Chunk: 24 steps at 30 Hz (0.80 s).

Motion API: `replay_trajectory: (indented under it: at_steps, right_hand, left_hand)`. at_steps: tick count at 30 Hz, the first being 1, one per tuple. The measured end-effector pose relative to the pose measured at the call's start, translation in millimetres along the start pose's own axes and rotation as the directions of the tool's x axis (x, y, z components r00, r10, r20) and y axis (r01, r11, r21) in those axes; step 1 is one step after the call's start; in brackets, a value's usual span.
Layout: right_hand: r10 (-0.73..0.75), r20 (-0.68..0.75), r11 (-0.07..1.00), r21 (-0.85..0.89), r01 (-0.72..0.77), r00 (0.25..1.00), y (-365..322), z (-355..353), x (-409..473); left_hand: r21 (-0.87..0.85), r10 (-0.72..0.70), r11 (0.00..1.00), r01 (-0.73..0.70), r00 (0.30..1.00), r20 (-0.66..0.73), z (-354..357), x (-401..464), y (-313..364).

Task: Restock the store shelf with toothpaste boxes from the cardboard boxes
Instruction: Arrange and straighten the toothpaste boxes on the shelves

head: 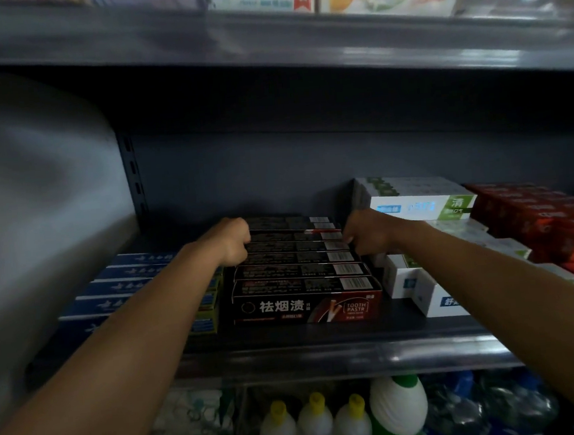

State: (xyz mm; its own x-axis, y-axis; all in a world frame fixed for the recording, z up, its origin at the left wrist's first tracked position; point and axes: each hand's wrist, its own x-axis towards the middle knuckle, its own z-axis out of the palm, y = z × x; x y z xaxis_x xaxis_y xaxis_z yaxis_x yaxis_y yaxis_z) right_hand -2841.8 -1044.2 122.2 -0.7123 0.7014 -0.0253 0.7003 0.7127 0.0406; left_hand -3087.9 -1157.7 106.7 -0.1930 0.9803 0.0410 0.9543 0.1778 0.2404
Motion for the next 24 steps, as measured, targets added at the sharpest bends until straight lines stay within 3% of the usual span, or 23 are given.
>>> replay_trajectory:
  at_steps: [7, 14, 24]
  right_hand:
    - [0.045, -0.067, 0.999, -0.014, -0.046, 0.997, 8, -7, 9]
    - [0.02, -0.074, 0.998, -0.063, -0.025, 0.997, 2, 0, 28]
    - [0.001, -0.048, 0.998, -0.068, -0.004, 0.999, 1, -2, 29]
  left_hand:
    - [-0.037, -0.036, 0.999, 0.033, 0.996, -0.083, -8, 15, -7]
    - [-0.044, -0.093, 0.995, 0.093, 0.996, 0.006, 0, 34, -13]
    - [-0.054, -0.076, 0.996, 0.076, 0.997, -0.004, 8, 33, -10]
